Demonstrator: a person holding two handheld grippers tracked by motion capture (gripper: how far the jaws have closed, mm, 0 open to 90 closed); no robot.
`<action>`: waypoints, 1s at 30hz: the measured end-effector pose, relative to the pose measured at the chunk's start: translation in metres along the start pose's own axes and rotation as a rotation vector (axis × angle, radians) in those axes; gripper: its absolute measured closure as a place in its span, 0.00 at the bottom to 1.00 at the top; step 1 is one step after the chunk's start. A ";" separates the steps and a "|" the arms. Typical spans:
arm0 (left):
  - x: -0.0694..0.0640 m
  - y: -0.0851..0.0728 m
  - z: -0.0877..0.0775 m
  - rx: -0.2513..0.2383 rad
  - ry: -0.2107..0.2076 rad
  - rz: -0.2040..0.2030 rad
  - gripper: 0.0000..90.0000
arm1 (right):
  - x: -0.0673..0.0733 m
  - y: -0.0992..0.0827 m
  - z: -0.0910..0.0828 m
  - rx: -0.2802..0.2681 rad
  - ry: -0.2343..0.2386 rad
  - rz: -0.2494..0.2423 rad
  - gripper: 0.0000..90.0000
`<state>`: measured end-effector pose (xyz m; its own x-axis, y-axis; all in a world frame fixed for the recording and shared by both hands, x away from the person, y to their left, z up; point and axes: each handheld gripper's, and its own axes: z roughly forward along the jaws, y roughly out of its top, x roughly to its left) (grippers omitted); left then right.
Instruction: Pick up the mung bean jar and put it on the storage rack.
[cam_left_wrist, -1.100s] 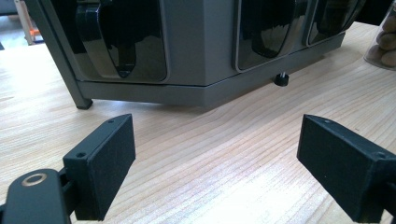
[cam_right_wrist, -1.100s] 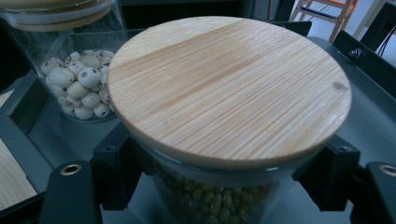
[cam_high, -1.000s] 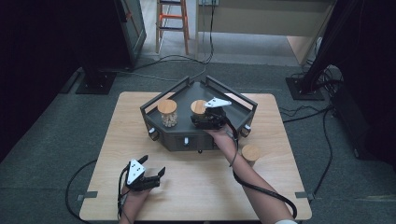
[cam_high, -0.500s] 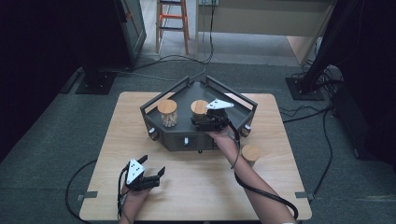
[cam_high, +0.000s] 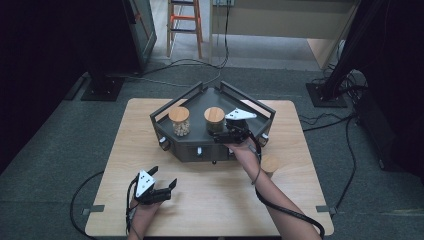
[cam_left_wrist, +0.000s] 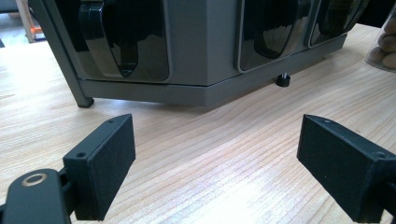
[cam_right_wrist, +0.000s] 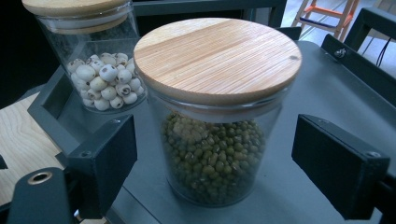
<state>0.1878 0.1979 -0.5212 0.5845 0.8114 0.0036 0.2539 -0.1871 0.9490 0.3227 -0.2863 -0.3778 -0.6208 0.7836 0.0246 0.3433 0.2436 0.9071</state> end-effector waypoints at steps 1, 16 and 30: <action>0.000 0.000 0.000 0.000 0.000 0.000 0.13 | 0.000 -0.001 -0.001 -0.004 0.000 -0.001 0.15; 0.000 0.000 0.000 0.001 0.000 -0.001 0.13 | 0.008 -0.007 -0.018 -0.015 -0.025 -0.052 0.15; 0.000 0.001 0.000 0.003 0.001 -0.001 0.13 | 0.002 -0.017 -0.032 -0.045 -0.007 -0.025 0.15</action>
<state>0.1881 0.1975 -0.5208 0.5832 0.8123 0.0031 0.2568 -0.1880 0.9480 0.2934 -0.3069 -0.3796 -0.6236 0.7818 -0.0014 0.2958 0.2376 0.9252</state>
